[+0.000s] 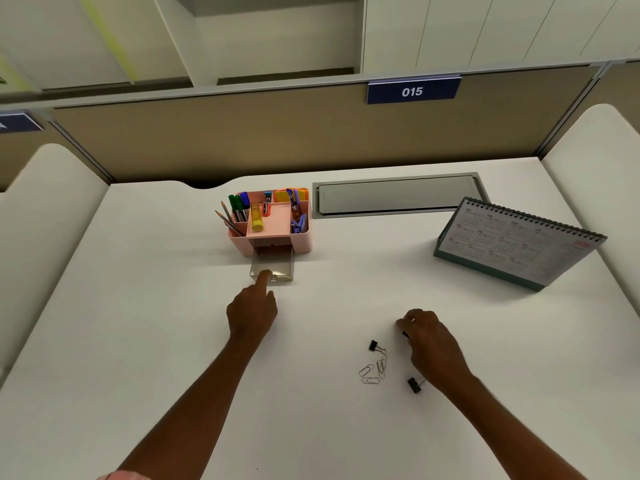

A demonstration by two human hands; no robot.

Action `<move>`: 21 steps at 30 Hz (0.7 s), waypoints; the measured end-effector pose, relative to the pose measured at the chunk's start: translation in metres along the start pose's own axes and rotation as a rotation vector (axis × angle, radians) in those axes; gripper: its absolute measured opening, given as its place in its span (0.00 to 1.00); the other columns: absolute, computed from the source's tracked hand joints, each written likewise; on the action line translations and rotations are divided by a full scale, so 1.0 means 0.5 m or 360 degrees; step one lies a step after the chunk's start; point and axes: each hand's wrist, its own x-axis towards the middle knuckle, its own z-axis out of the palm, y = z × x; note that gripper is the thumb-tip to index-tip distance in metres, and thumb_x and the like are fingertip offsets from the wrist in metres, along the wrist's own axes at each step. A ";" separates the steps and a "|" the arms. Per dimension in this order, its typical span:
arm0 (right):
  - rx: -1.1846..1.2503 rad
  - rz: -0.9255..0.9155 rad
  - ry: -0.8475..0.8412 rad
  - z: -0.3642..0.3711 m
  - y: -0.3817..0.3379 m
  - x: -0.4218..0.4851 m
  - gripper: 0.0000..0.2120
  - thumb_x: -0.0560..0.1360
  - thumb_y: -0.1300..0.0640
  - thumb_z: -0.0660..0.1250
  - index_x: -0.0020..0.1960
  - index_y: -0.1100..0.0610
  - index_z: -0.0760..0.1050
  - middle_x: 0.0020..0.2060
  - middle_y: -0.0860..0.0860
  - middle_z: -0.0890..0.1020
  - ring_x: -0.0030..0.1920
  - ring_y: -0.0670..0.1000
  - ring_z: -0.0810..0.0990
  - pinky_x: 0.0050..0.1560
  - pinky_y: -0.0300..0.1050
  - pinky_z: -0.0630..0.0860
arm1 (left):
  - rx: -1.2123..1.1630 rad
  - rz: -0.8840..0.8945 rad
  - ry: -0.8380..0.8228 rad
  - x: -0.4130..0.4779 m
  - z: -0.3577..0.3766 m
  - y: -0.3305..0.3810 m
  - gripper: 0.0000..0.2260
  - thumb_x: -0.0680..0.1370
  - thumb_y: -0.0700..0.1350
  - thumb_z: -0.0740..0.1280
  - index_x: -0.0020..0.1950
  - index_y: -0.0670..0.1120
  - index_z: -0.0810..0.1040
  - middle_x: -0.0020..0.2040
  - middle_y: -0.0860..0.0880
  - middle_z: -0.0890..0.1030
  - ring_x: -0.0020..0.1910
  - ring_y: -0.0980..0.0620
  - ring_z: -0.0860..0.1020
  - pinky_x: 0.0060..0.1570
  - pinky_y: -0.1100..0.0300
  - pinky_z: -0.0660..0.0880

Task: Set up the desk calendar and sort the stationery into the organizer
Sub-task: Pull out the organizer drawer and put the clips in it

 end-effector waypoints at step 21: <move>-0.0018 0.0094 -0.0120 -0.005 -0.009 0.016 0.06 0.77 0.61 0.68 0.53 0.55 0.79 0.47 0.50 0.77 0.49 0.53 0.76 0.39 0.49 0.79 | -0.0042 0.0039 0.0038 -0.033 0.008 0.000 0.23 0.83 0.51 0.63 0.78 0.55 0.65 0.53 0.46 0.85 0.51 0.43 0.84 0.48 0.52 0.80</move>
